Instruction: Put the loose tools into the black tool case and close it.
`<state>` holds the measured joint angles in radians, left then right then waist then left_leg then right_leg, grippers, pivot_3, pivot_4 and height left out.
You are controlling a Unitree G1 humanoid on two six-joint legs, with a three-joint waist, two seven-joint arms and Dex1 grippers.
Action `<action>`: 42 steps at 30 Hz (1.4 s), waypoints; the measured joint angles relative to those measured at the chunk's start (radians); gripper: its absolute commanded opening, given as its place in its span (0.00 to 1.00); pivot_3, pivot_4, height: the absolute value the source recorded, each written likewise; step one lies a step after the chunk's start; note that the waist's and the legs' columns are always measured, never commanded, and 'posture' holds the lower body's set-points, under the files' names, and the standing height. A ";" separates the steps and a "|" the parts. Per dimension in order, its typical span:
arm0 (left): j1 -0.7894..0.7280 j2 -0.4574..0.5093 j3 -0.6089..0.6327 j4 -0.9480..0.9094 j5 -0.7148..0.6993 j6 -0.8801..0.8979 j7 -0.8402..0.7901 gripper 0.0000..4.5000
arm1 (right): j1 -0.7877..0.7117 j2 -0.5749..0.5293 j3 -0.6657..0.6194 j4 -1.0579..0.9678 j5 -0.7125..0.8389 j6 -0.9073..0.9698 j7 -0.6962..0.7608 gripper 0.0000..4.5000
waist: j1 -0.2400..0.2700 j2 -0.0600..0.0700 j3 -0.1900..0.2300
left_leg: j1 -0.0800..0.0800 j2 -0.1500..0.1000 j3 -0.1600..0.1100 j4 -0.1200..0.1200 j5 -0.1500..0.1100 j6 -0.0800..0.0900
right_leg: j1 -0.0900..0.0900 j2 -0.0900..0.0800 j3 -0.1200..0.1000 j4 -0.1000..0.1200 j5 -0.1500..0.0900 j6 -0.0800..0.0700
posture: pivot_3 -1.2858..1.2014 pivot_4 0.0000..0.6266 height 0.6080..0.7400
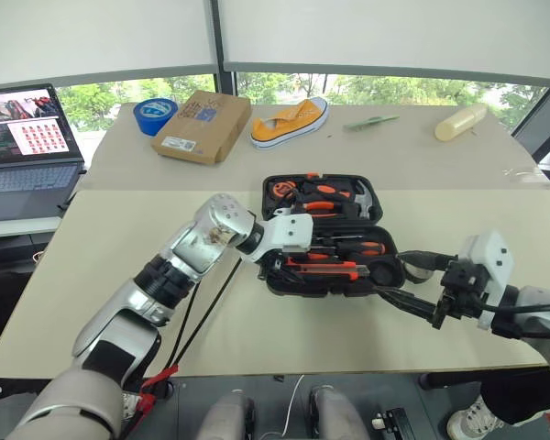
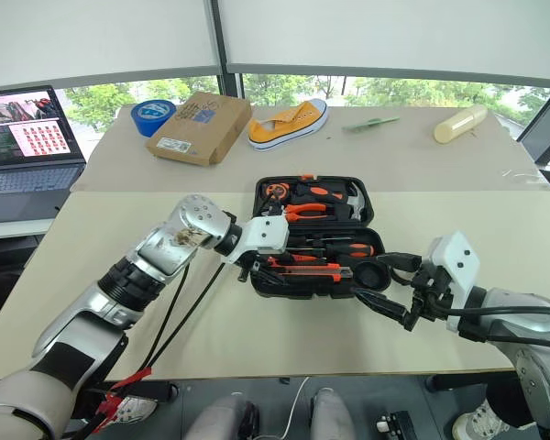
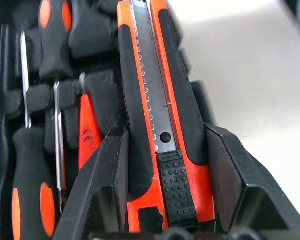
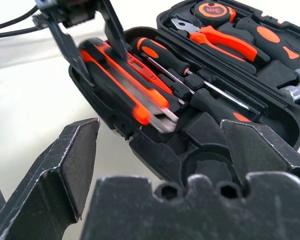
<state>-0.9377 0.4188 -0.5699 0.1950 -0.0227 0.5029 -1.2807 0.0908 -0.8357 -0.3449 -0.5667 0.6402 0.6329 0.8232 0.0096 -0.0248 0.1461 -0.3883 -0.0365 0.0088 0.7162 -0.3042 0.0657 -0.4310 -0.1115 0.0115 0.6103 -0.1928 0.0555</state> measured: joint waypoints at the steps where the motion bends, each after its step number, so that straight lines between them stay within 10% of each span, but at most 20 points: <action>1: -0.003 -0.010 0.000 0.003 0.006 0.026 0.004 0.39 | 0.003 0.004 -0.001 -0.004 0.000 0.000 -0.004 1.00 | 0.001 0.000 0.000 | 0.000 0.000 0.000 0.000 0.000 0.000 | 0.000 0.000 0.000 0.000 0.000 0.000 | 0.52 0.24 0.96; 14: -0.006 -0.032 -0.033 0.020 0.043 0.039 -0.028 0.39 | -0.027 0.038 0.014 0.013 -0.022 -0.005 -0.048 1.00 | 0.003 0.000 0.000 | 0.000 0.000 0.000 0.000 0.000 0.000 | 0.000 -0.001 0.000 0.000 0.000 0.000 | 0.52 0.24 0.96; 21: -0.042 -0.071 -0.014 0.069 0.053 0.048 -0.017 0.99 | -0.036 0.055 0.023 0.018 -0.029 -0.013 -0.061 1.00 | 0.003 0.000 0.000 | 0.000 0.000 0.000 0.000 0.000 0.000 | 0.001 -0.001 0.000 0.000 0.000 0.000 | 0.52 0.24 0.96; 24: -0.045 -0.070 0.038 0.040 0.002 0.095 -0.029 0.99 | -0.035 0.056 0.023 0.018 -0.030 -0.013 -0.062 1.00 | 0.002 0.000 0.000 | 0.000 0.000 0.000 0.000 0.000 0.000 | 0.000 -0.001 0.000 0.000 0.000 0.000 | 0.52 0.24 0.96; 36: 0.007 -0.014 0.064 0.058 0.016 -0.041 -0.024 0.06 | -0.037 0.057 0.029 0.029 -0.031 -0.014 -0.060 1.00 | 0.007 0.000 0.000 | 0.000 -0.001 0.000 0.001 0.000 0.000 | 0.001 -0.001 0.000 0.000 0.000 0.000 | 0.52 0.24 0.96; 42: 0.008 -0.035 0.064 0.058 0.017 -0.055 -0.032 0.01 | -0.038 0.056 0.041 0.032 -0.031 -0.014 -0.059 1.00 | 0.002 0.000 0.000 | 0.001 0.000 0.000 0.001 0.000 0.000 | 0.001 -0.001 0.000 0.000 0.000 0.000 | 0.52 0.24 0.96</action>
<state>-0.9297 0.3839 -0.5058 0.2531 -0.0060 0.4482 -1.3131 0.0524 -0.7792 -0.3043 -0.5351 0.6088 0.6187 0.7642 0.0121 -0.0245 0.1461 -0.3877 -0.0370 0.0084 0.7168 -0.3041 0.0655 -0.4304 -0.1122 0.0111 0.6104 -0.1928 0.0557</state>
